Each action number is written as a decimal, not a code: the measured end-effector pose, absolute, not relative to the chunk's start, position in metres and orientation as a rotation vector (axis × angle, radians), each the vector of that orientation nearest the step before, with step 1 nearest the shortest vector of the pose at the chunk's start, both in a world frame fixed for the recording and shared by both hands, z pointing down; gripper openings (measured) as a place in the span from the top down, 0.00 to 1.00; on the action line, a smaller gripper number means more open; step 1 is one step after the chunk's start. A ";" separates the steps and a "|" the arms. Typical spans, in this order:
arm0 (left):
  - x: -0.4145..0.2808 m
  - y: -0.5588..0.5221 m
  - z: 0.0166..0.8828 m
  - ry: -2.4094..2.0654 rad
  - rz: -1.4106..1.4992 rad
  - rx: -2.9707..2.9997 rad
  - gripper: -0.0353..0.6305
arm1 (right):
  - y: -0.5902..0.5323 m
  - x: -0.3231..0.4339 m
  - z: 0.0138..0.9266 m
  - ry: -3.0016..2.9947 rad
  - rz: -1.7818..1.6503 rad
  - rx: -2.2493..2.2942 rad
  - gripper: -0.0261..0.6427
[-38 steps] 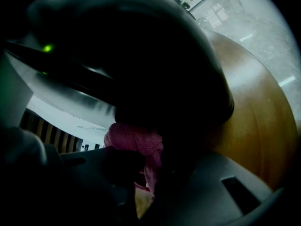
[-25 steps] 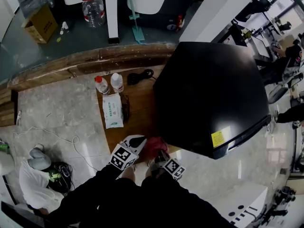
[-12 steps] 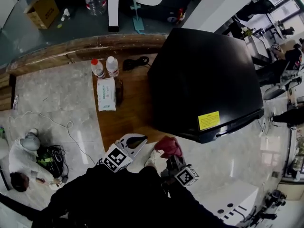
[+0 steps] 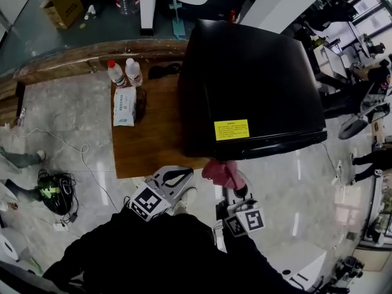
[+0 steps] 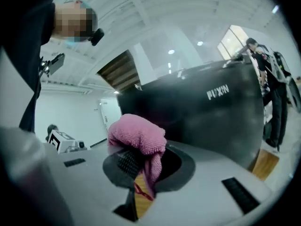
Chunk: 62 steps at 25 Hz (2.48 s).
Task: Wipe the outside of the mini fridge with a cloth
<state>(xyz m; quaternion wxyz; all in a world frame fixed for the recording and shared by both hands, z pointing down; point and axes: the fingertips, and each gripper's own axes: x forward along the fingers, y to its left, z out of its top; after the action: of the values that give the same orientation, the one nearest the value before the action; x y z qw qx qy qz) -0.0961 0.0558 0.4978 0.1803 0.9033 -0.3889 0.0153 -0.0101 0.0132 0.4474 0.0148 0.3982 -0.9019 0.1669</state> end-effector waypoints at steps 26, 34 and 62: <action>0.010 0.044 0.414 -1.555 -0.052 2.525 0.94 | -0.016 0.053 0.403 -2.835 -0.005 1.145 0.88; 0.069 0.013 0.409 -1.461 -0.069 2.604 0.94 | -0.055 0.123 0.413 -2.741 -0.043 1.295 0.88; 0.162 -0.023 0.432 -1.199 -0.021 2.677 0.94 | -0.128 0.314 0.457 -2.392 0.139 1.697 0.88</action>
<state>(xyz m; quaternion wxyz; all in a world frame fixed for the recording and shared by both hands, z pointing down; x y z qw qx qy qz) 0.1619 -0.0232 0.4323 0.1041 0.9077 -0.4065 -0.0070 0.3136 -0.1276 0.4567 0.1026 0.5751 -0.8102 0.0472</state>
